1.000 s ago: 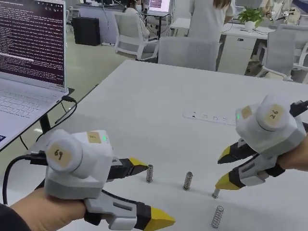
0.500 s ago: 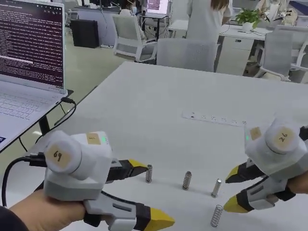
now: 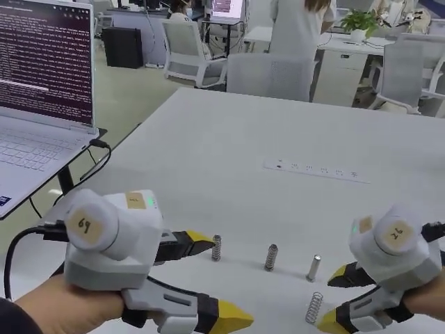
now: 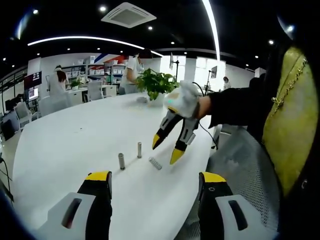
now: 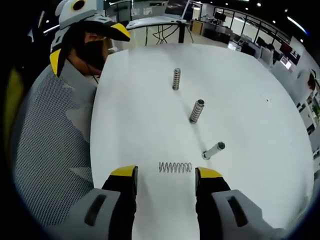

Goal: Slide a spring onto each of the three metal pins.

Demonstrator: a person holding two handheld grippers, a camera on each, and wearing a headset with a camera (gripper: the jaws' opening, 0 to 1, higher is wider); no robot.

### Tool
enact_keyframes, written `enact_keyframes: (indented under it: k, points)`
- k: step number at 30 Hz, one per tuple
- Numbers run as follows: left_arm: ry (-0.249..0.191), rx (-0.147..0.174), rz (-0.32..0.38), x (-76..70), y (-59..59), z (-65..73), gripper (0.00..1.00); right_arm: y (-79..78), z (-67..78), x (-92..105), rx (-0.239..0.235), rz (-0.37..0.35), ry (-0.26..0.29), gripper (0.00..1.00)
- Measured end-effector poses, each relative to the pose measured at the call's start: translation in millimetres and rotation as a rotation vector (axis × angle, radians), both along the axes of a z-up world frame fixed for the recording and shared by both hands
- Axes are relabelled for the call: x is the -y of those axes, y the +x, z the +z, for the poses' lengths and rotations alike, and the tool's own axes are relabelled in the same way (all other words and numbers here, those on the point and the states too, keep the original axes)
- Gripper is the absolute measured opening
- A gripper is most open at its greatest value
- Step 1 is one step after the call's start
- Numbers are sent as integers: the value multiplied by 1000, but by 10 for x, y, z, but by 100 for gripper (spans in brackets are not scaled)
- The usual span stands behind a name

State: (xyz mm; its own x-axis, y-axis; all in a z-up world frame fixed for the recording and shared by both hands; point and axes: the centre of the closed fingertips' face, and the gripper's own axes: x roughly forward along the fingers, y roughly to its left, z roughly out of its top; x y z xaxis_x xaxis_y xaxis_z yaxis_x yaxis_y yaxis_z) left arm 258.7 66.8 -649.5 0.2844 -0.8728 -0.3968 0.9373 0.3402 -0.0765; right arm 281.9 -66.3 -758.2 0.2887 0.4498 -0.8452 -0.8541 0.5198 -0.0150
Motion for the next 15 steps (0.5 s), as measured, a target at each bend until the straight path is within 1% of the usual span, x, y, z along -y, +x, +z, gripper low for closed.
enact_keyframes:
  k: [3, 5, 7, 10, 15]
  points:
    - [1, 0, -1, 2, -3, 0, 66, 35, -79, 6, -9, -22, 2, 46]
    - [0, 0, 0, 1, -1, 0, 66, 28, -144, 8, -15, -21, -11, 46]
    - [-1, -2, 1, 0, 1, 0, 66, 37, -191, 8, -11, -24, -20, 46]
    - [1, -4, 1, -5, 6, -8, 66, 59, -240, 9, -16, -36, -15, 46]
    - [2, -8, 3, -11, 18, -23, 66, 114, -308, 21, -6, -53, -19, 45]
